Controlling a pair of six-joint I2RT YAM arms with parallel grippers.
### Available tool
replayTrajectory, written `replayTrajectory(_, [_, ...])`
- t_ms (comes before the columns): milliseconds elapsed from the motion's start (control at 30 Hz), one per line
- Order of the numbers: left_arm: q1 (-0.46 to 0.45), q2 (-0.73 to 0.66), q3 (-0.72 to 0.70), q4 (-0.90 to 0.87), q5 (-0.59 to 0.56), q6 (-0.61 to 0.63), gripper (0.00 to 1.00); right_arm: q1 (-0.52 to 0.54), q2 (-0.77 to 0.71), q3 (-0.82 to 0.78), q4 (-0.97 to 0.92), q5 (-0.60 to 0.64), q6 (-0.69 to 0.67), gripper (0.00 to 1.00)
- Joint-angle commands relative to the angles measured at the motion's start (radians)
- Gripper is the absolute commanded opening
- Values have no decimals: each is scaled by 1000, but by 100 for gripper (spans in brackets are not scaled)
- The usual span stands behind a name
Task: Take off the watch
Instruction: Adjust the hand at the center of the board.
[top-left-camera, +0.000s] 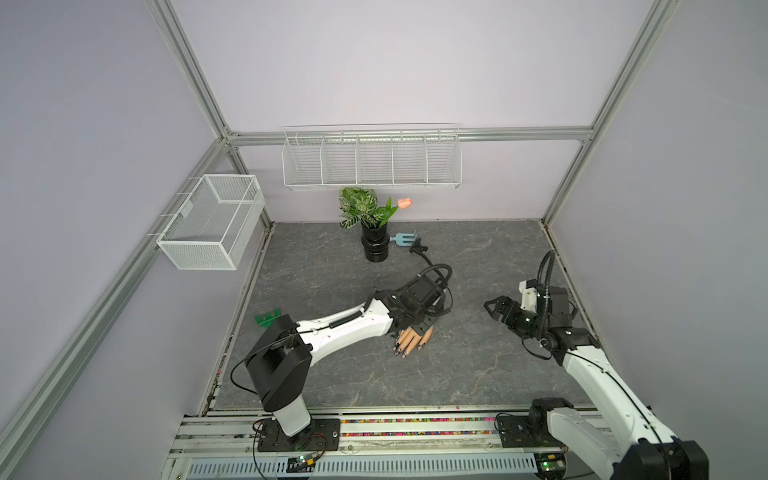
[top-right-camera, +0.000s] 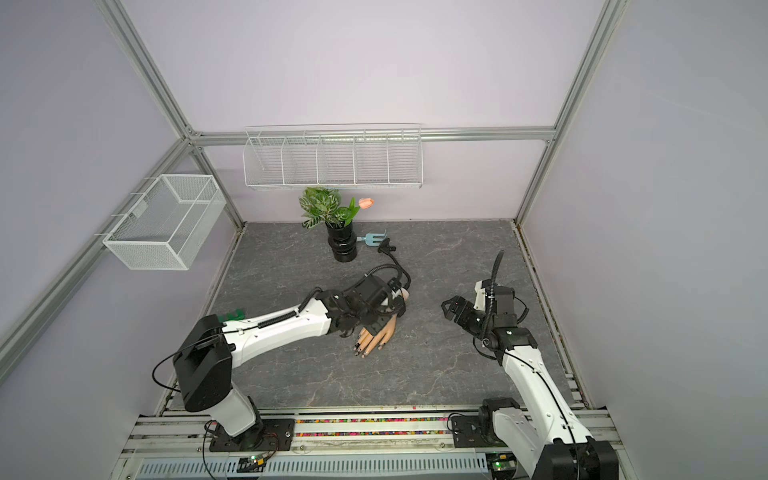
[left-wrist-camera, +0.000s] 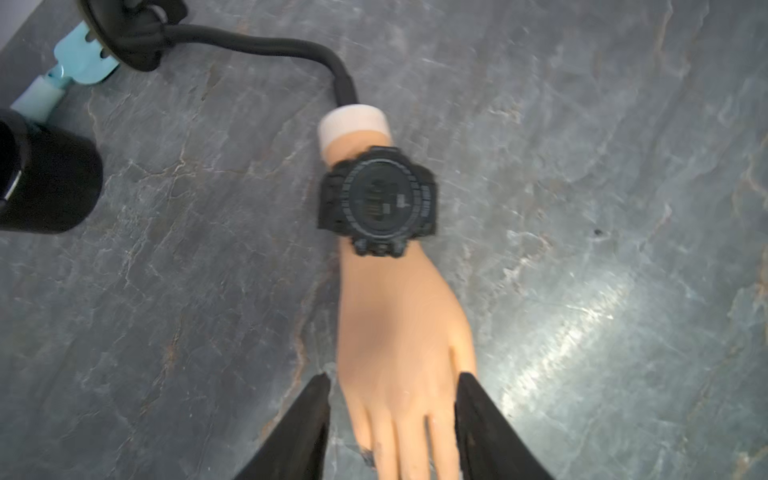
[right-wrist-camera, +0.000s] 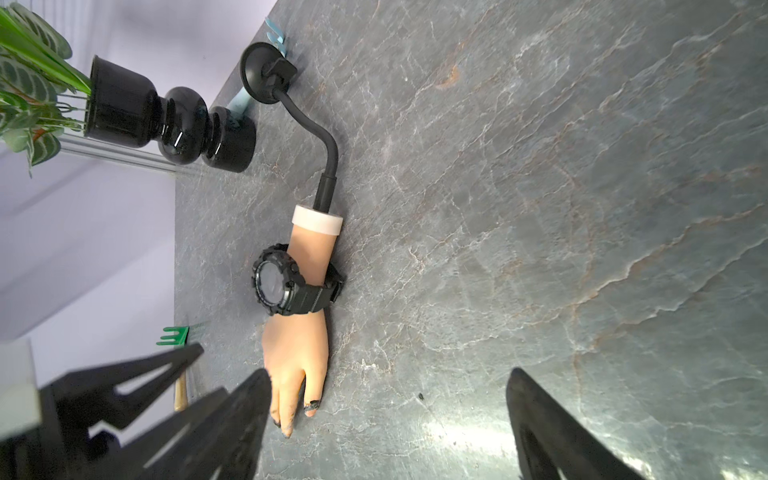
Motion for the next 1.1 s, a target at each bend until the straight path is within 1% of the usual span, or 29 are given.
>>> replayTrajectory(0, [168,-67,-184,285,451,-210,67,13,20,21,45,-90,-3,89])
replayTrajectory(67, [214,-33,-222,374,585,-223,67,70,39,34,56,-116,-36,89])
replayTrajectory(100, [232,-4,-226,412,639,-237,68,111,48,51,37,-88,-56,89])
replayTrajectory(167, [260,58,-232,489,712,-263,70,183,54,65,27,-37,-66,89])
replayTrajectory(233, [283,130,-229,540,790,-265,70,209,49,50,74,-54,-40,89])
replayTrajectory(300, [305,182,-234,563,823,-252,70,222,46,51,72,-62,-33,89])
replayTrajectory(367, [328,211,-241,554,789,-228,72,233,32,59,47,-46,-34,89])
replayTrajectory(433, [342,246,-238,536,785,-206,75,244,11,57,34,-26,-29,89])
replayTrajectory(467, [345,263,-236,542,807,-207,76,248,0,55,30,-16,-25,89])
replayTrajectory(500, [343,283,-239,572,861,-215,77,251,-7,54,28,-7,-21,89])
replayTrajectory(533, [342,304,-244,616,928,-242,74,253,-11,53,26,5,-18,89])
replayTrajectory(600, [331,324,-264,686,1004,-286,71,253,-10,56,16,24,-13,89])
replayTrajectory(667, [313,324,-284,700,1025,-302,70,254,-5,61,13,31,-10,89])
replayTrajectory(800, [286,308,-319,676,1019,-324,74,257,1,63,18,41,-3,89])
replayTrajectory(967, [278,304,-330,619,1000,-323,82,258,7,67,25,52,-2,89])
replayTrajectory(1000, [278,313,-330,624,1003,-326,82,258,5,68,25,49,-2,89])
replayTrajectory(1033, [279,329,-326,631,1006,-337,80,258,0,67,25,49,-4,89])
replayTrajectory(1067, [278,348,-318,639,1010,-352,73,258,-5,66,24,53,-5,89])
